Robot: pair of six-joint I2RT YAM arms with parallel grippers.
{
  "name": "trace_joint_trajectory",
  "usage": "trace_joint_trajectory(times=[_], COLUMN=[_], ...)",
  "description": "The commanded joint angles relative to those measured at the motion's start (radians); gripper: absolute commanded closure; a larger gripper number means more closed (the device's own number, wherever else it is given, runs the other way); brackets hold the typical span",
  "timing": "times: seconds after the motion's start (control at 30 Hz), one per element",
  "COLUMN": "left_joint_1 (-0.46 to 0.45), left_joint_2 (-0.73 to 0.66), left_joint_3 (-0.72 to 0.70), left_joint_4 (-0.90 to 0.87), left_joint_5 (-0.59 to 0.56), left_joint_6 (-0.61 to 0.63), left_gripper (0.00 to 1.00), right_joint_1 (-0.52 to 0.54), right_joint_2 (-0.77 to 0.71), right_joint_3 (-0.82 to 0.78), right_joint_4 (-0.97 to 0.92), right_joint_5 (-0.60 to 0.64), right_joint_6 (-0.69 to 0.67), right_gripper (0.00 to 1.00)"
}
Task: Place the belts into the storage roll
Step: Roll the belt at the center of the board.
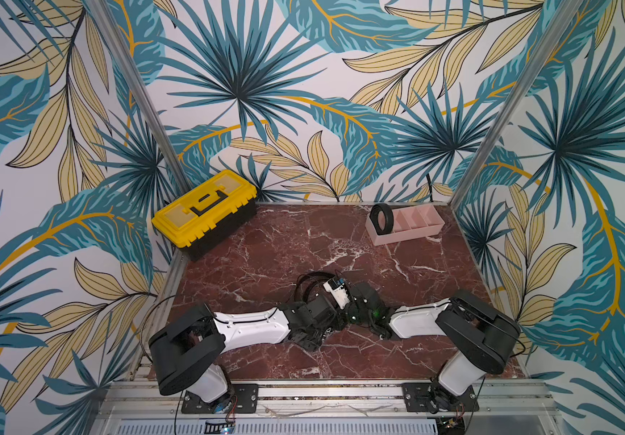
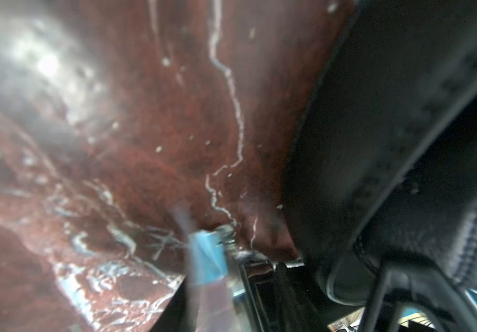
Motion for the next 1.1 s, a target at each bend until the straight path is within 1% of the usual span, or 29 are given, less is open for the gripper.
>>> trace_joint_trajectory(times=[0.0, 0.03, 0.1, 0.17, 0.23, 0.27, 0.33, 0.4, 0.5, 0.53, 0.67, 0.77, 0.87, 0.93, 0.97, 1.03, 1.07], left_joint_1=[-0.004, -0.004, 0.004, 0.019, 0.05, 0.07, 0.131, 0.19, 0.279, 0.307, 0.412, 0.498, 0.577, 0.624, 0.641, 0.671, 0.672], left_joint_2=[0.004, -0.01, -0.039, -0.073, -0.117, -0.134, -0.163, -0.178, -0.174, -0.162, -0.084, 0.008, 0.131, 0.222, 0.26, 0.336, 0.354], left_joint_3=[-0.002, -0.001, -0.002, 0.006, 0.009, 0.011, 0.016, 0.021, 0.016, 0.025, 0.092, 0.185, 0.338, 0.467, 0.517, 0.632, 0.671], left_joint_4=[-0.124, -0.147, -0.194, -0.265, -0.323, -0.351, -0.411, -0.465, -0.482, -0.486, -0.503, -0.502, -0.503, -0.502, -0.503, -0.53, -0.556], left_joint_5=[-0.001, -0.006, -0.009, -0.02, -0.042, -0.051, -0.051, -0.052, -0.052, -0.087, -0.138, -0.164, -0.18, -0.185, -0.182, -0.135, -0.123], left_joint_6=[-0.038, -0.032, 0.001, 0.049, 0.134, 0.171, 0.279, 0.379, 0.528, 0.581, 0.765, 0.895, 1.031, 1.106, 1.129, 1.165, 1.168], left_gripper=[0.58, 0.61, 0.69, 0.69, 0.7, 0.7, 0.74, 0.75, 0.74, 0.74, 0.74, 0.74, 0.74, 0.74, 0.74, 0.77, 0.73], right_joint_1=[-0.009, -0.01, -0.013, -0.015, -0.016, -0.016, -0.016, -0.016, -0.016, -0.015, -0.016, -0.013, -0.007, -0.004, -0.003, -0.002, -0.002], right_joint_2=[-0.007, -0.005, 0.002, 0.011, 0.016, 0.016, 0.008, -0.006, -0.025, -0.029, -0.043, -0.06, -0.086, -0.098, -0.102, -0.102, -0.102], right_joint_3=[-0.029, -0.028, -0.03, -0.025, -0.019, -0.015, -0.002, 0.001, 0.022, 0.026, 0.044, 0.04, 0.015, 0.003, 0.0, 0.003, 0.007], right_joint_4=[-0.046, -0.044, -0.04, -0.036, -0.045, -0.057, -0.103, -0.133, -0.218, -0.243, -0.337, -0.38, -0.374, -0.373, -0.373, -0.374, -0.374], right_joint_5=[0.016, 0.016, 0.014, 0.004, -0.01, -0.014, -0.02, -0.025, -0.037, -0.038, -0.031, -0.015, -0.015, -0.014, -0.016, -0.022, -0.022], right_joint_6=[0.006, 0.004, 0.0, -0.006, -0.027, -0.04, -0.074, -0.107, -0.167, -0.185, -0.26, -0.273, -0.262, -0.261, -0.258, -0.252, -0.248], right_gripper=[1.0, 1.0, 1.0, 1.0, 1.0, 1.0, 1.0, 1.0, 1.0, 1.0, 1.0, 1.0, 1.0, 1.0, 1.0, 1.0, 1.0])
